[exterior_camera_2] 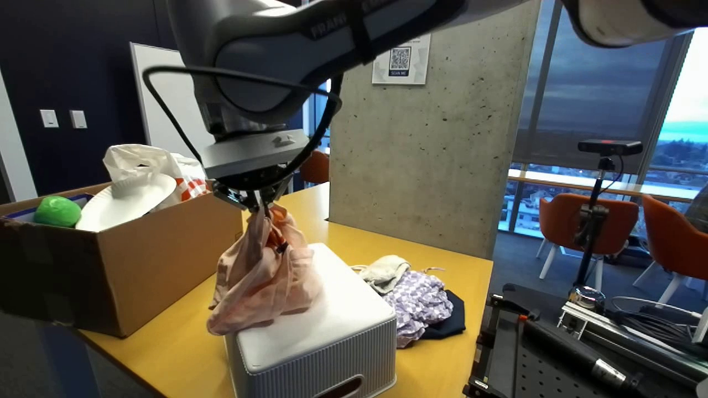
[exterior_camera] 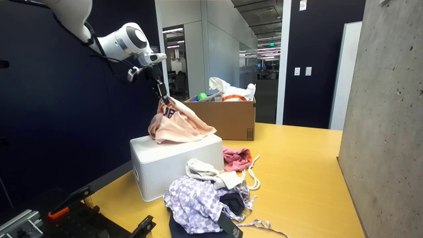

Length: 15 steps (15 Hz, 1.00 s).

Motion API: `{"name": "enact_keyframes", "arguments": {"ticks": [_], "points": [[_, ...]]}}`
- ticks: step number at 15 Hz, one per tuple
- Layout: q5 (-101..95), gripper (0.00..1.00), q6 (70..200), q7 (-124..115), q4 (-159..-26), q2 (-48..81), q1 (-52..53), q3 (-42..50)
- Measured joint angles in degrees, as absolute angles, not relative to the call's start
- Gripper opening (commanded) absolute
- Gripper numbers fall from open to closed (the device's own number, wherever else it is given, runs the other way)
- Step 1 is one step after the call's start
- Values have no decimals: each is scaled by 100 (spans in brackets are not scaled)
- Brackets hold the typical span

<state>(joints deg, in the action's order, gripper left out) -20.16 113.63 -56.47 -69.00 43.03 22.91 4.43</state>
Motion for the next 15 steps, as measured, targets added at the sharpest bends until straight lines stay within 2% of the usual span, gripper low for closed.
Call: {"name": "enact_keyframes", "arguments": {"ticks": [9, 12, 15], "points": [[-1305, 2, 10960, -5783, -9248, 2000, 2608, -463], [-1352, 2, 10931, -6091, -9579, 1784, 2416, -449], [-1841, 2, 11597, -6346, -9671, 1786, 2028, -266]]}}
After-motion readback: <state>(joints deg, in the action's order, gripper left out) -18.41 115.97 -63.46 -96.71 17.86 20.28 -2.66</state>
